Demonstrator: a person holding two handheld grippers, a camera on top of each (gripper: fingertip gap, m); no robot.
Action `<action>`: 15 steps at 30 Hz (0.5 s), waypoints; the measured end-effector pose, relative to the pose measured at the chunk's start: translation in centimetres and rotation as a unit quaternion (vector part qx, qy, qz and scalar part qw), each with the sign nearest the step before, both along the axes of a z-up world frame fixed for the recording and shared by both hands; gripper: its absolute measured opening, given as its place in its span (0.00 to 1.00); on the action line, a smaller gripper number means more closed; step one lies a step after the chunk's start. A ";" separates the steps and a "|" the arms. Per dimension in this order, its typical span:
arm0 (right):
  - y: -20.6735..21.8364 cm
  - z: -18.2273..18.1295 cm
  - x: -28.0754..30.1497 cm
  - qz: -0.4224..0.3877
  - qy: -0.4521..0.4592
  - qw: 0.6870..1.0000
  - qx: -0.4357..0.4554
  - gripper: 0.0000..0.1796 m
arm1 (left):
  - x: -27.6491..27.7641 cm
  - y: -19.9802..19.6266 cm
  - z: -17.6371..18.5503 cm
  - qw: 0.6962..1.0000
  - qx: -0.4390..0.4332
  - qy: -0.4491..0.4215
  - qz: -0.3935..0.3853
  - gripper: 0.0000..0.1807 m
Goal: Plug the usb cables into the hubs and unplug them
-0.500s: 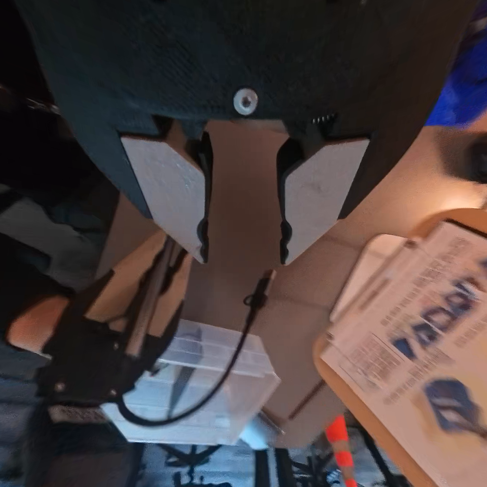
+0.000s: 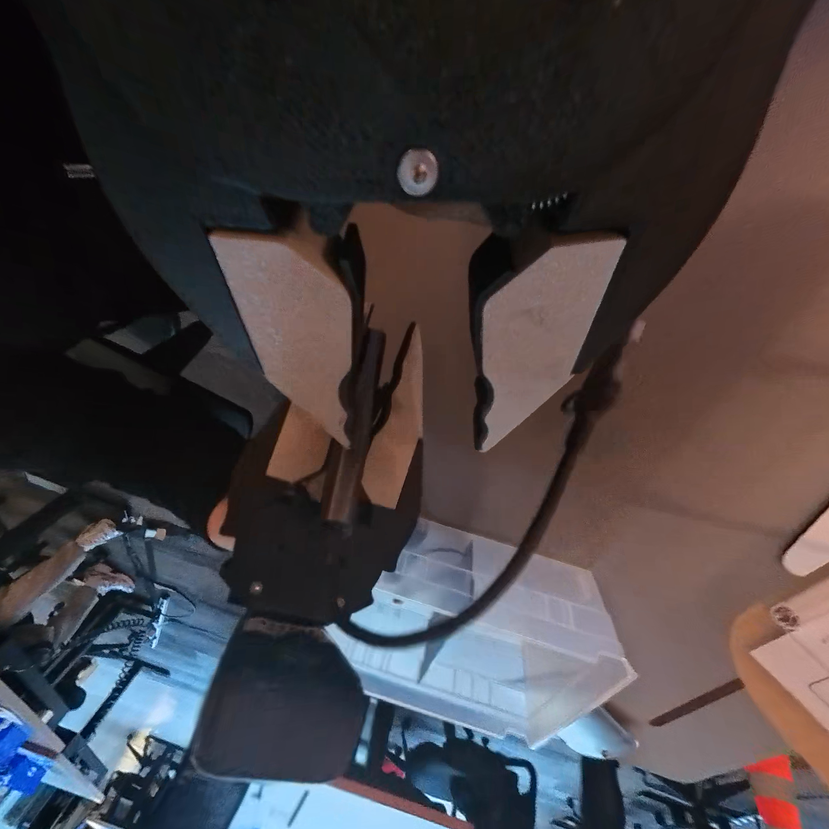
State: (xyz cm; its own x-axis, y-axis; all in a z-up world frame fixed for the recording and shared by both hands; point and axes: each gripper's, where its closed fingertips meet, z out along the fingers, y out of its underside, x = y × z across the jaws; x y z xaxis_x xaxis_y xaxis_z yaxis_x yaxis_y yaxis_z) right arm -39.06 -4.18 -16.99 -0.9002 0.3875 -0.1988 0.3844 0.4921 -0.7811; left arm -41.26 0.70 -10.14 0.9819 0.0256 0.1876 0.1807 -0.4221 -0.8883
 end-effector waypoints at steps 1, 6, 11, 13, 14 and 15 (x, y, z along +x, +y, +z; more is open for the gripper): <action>0.1 -0.5 -0.1 -0.004 0.011 1.000 0.023 0.12 | 0.2 0.3 -0.2 1.000 0.000 -0.001 -0.009 0.23; -0.6 -0.2 1.2 0.033 0.033 0.999 0.023 0.12 | 0.9 1.3 -1.1 0.999 0.007 -0.034 -0.039 0.13; 0.1 -1.0 0.4 0.010 0.034 0.998 0.053 0.12 | 1.9 1.6 -1.9 0.997 0.012 -0.015 -0.070 0.00; 0.4 -1.3 0.4 0.011 0.027 0.998 0.053 0.12 | 2.2 1.6 -2.2 0.997 0.002 -0.014 -0.079 0.00; 0.5 -1.4 0.4 0.011 0.024 0.998 0.051 0.12 | 2.1 1.5 -2.4 0.997 -0.005 -0.012 -0.077 0.00; 0.7 -1.5 0.3 0.009 0.021 0.998 0.053 0.12 | 1.9 1.4 -2.5 0.997 -0.009 -0.008 -0.073 0.00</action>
State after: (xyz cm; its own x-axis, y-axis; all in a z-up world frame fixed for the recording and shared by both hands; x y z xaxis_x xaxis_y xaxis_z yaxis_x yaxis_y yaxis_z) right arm -38.77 -3.52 -18.54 -0.9136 0.3888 -0.1191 0.3430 0.5794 -0.7394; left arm -39.31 2.11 -12.62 0.9723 -0.1134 0.2043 0.1306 -0.4612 -0.8776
